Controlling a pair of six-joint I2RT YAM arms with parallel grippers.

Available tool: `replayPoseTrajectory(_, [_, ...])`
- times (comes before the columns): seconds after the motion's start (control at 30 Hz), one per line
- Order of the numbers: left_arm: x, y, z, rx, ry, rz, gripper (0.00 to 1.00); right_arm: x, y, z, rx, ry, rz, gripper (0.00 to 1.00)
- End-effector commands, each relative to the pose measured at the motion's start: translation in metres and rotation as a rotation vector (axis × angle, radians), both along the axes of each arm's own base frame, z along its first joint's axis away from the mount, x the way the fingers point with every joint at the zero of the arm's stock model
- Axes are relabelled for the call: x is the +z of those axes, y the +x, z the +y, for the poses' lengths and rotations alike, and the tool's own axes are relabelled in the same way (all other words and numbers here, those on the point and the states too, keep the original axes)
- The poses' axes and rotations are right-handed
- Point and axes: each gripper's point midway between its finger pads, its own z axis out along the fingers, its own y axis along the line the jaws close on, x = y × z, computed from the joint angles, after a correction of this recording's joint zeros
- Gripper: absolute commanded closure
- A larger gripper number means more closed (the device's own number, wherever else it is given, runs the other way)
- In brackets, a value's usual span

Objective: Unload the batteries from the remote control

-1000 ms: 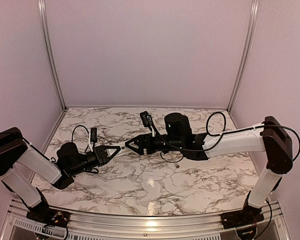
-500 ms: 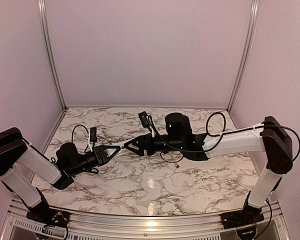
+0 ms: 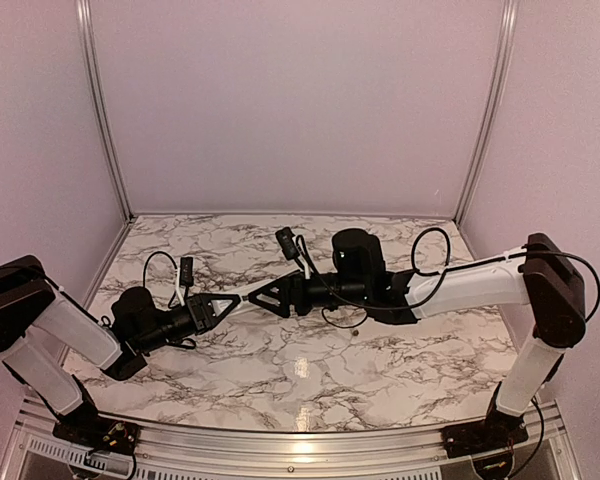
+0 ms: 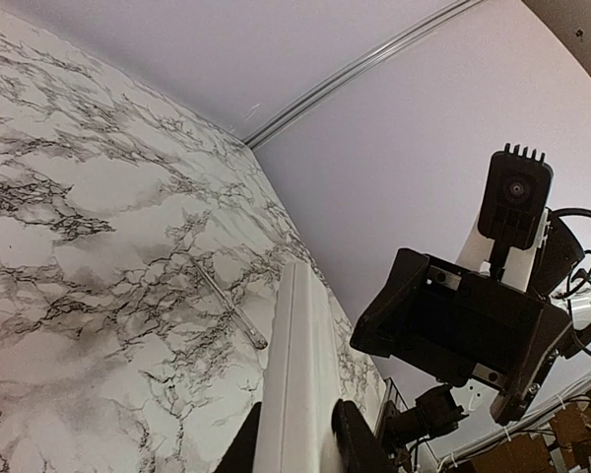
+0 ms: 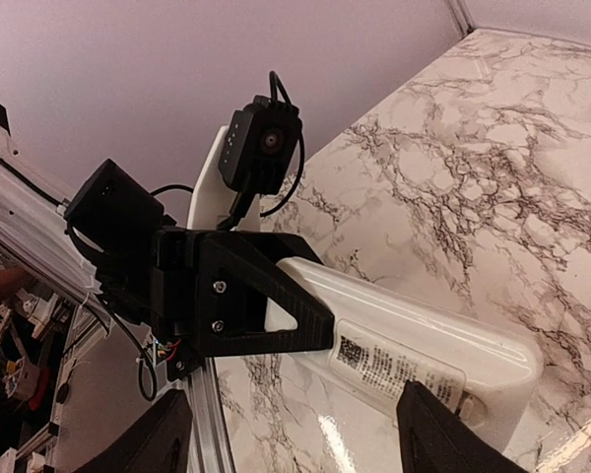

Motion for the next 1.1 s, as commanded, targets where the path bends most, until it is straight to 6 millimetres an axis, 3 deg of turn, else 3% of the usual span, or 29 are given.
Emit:
replayPoseTrajectory(0.0, [0.075, -0.016, 0.008, -0.023, -0.212, -0.249, 1.00, 0.004, 0.000, -0.003, 0.024, 0.032, -0.004, 0.30])
replayPoseTrajectory(0.27, [0.079, -0.020, 0.009, -0.036, -0.226, -0.258, 1.00, 0.008, 0.002, -0.016, 0.049, 0.086, 0.023, 0.30])
replayPoseTrajectory(1.07, [0.089, -0.029, 0.008, -0.078, -0.252, -0.281, 1.00, 0.022, -0.009, -0.022, 0.105, 0.137, 0.023, 0.31])
